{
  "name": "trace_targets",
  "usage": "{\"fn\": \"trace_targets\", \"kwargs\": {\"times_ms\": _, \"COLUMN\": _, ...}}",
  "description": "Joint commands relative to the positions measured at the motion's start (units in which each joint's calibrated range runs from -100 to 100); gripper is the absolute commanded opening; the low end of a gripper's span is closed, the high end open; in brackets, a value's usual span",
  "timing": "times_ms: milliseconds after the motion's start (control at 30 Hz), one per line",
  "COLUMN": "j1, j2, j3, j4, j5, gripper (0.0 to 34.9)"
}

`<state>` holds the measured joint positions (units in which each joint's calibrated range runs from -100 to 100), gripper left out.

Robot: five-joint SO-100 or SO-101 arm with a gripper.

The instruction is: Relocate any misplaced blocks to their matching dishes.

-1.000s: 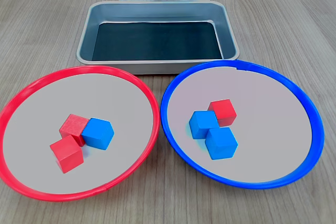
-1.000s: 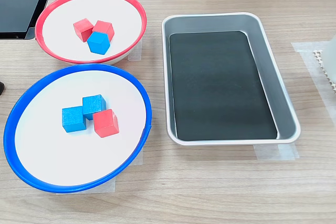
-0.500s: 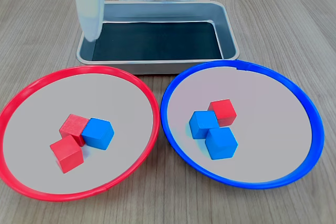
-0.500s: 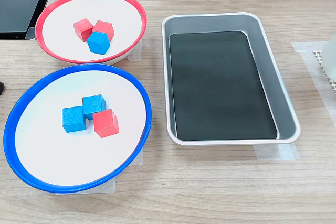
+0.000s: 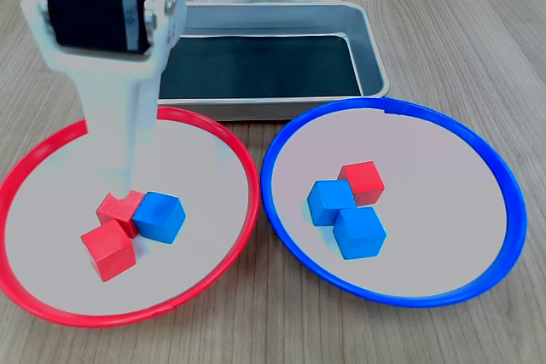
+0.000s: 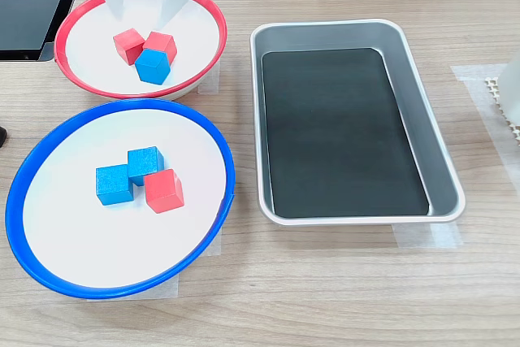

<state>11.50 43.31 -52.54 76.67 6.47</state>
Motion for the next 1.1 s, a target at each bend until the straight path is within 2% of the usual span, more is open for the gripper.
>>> {"fn": "trace_targets", "kwargs": {"times_ms": 0, "j1": 0.4, "j2": 1.08, "j3": -3.85, "j4": -0.69, "j5": -1.9, "gripper": 12.6}}
{"fn": "trace_targets", "kwargs": {"times_ms": 233, "j1": -0.26, "j2": 1.6, "j3": -1.58, "j4": -0.11, "j5": -3.61, "gripper": 15.9}}
{"fn": "trace_targets", "kwargs": {"times_ms": 700, "j1": -2.42, "j2": 5.26, "j3": -8.31, "j4": 7.81, "j5": -5.62, "gripper": 16.1}}
{"fn": "trace_targets", "kwargs": {"times_ms": 1067, "j1": 0.12, "j2": 9.53, "j3": -12.96, "j4": 6.74, "j5": -4.93, "gripper": 16.7}}
